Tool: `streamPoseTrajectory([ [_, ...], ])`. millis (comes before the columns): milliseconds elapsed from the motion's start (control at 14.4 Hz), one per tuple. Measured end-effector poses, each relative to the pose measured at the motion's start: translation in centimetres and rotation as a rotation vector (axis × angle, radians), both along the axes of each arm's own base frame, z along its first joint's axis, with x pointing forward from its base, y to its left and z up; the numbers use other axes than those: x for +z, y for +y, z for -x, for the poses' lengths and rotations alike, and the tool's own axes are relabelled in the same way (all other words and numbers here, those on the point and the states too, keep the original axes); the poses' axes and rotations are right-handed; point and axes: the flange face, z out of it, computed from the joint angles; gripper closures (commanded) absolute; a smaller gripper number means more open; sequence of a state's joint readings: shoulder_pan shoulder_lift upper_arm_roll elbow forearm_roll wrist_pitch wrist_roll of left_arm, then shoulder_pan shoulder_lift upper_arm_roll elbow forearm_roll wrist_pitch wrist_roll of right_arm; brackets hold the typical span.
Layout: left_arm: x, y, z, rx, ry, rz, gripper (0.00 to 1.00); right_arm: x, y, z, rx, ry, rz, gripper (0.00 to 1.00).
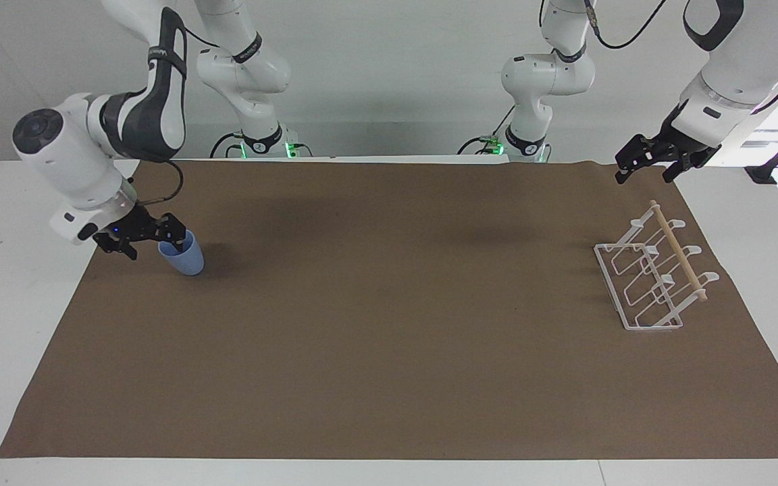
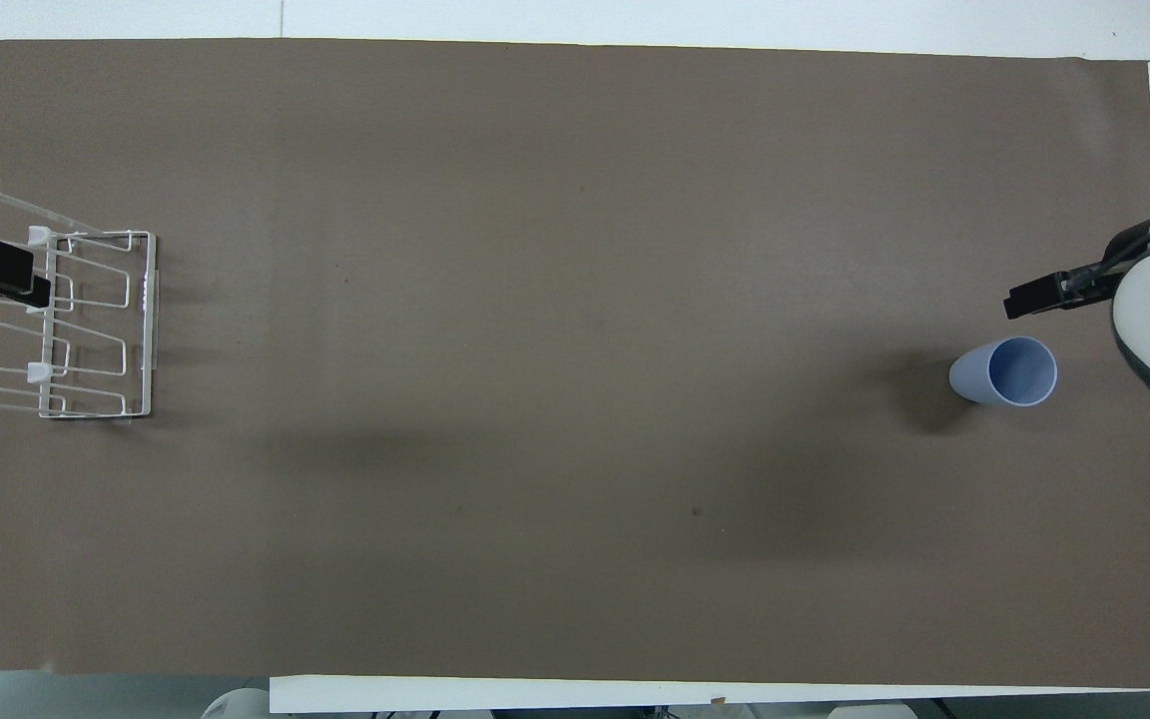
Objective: Hang cup on cup holder
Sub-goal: 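Reach the right gripper down to the light blue cup, then close the right gripper on the rim of the blue cup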
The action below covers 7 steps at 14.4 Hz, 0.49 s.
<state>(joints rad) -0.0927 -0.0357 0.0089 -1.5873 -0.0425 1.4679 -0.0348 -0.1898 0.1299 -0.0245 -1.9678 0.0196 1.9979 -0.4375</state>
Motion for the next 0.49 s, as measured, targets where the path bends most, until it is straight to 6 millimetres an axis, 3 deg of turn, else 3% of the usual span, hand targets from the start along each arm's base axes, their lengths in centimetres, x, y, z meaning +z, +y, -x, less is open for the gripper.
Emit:
streamPoseTrajectory([
  [139, 0.00, 0.00, 0.00, 0.000, 0.000, 0.000, 0.00, -1.57, -0.89, 0.36, 0.035, 0.021, -0.010, 0.00],
  [486, 0.00, 0.00, 0.00, 0.000, 0.000, 0.000, 0.00, -1.66, -1.21, 0.85, 0.080, 0.036, -0.021, 0.00],
])
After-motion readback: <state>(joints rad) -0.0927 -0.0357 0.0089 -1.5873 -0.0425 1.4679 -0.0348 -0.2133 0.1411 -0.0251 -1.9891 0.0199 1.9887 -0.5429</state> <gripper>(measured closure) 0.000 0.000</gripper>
